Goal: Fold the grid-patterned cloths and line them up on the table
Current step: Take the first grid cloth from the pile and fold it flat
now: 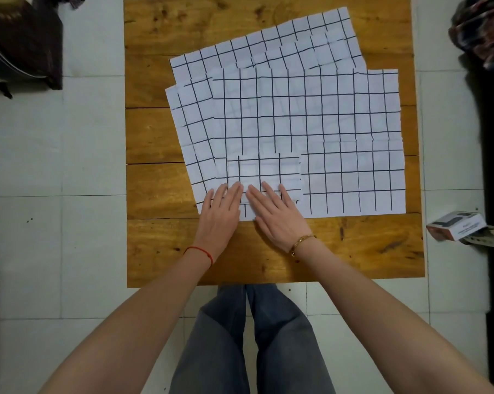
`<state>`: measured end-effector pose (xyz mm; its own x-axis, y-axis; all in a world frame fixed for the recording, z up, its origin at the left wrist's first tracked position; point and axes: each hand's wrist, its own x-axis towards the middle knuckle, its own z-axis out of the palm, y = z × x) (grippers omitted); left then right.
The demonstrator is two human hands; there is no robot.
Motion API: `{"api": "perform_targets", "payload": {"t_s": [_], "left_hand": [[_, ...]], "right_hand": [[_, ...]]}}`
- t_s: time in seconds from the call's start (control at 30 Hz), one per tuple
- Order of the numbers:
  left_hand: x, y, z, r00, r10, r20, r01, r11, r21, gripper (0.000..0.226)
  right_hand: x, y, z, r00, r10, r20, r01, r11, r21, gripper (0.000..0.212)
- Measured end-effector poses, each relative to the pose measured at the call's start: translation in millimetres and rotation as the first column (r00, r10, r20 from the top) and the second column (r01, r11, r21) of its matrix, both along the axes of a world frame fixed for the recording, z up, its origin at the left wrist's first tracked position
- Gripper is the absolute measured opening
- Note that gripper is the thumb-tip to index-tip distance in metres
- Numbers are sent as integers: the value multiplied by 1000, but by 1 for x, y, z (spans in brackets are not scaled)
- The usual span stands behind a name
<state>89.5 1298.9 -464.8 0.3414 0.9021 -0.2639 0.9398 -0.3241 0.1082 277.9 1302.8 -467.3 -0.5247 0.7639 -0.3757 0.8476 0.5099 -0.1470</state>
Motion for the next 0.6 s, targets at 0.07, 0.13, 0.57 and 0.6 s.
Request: {"api": "perform_targets", "payload": {"t_s": [0.07, 0.13, 0.57, 0.6], "left_hand": [[0, -5, -1, 999, 29, -41, -31, 999, -40, 54], [0, -9, -2, 995, 46, -90, -53, 995, -79, 59], [-2, -9, -6, 990, 43, -132, -67, 981, -184, 66], [-2, -8, -5, 992, 42, -119, -65, 979, -194, 65]], "right_hand": [[0, -7, -4, 1000, -3, 24, 3, 999, -32, 58], [3, -11, -6, 999, -8, 50, 10, 999, -43, 60], [80, -28, 6, 980, -160, 120, 164, 986, -22, 61], [78, -24, 8, 979, -184, 85, 184, 983, 1, 60]]}}
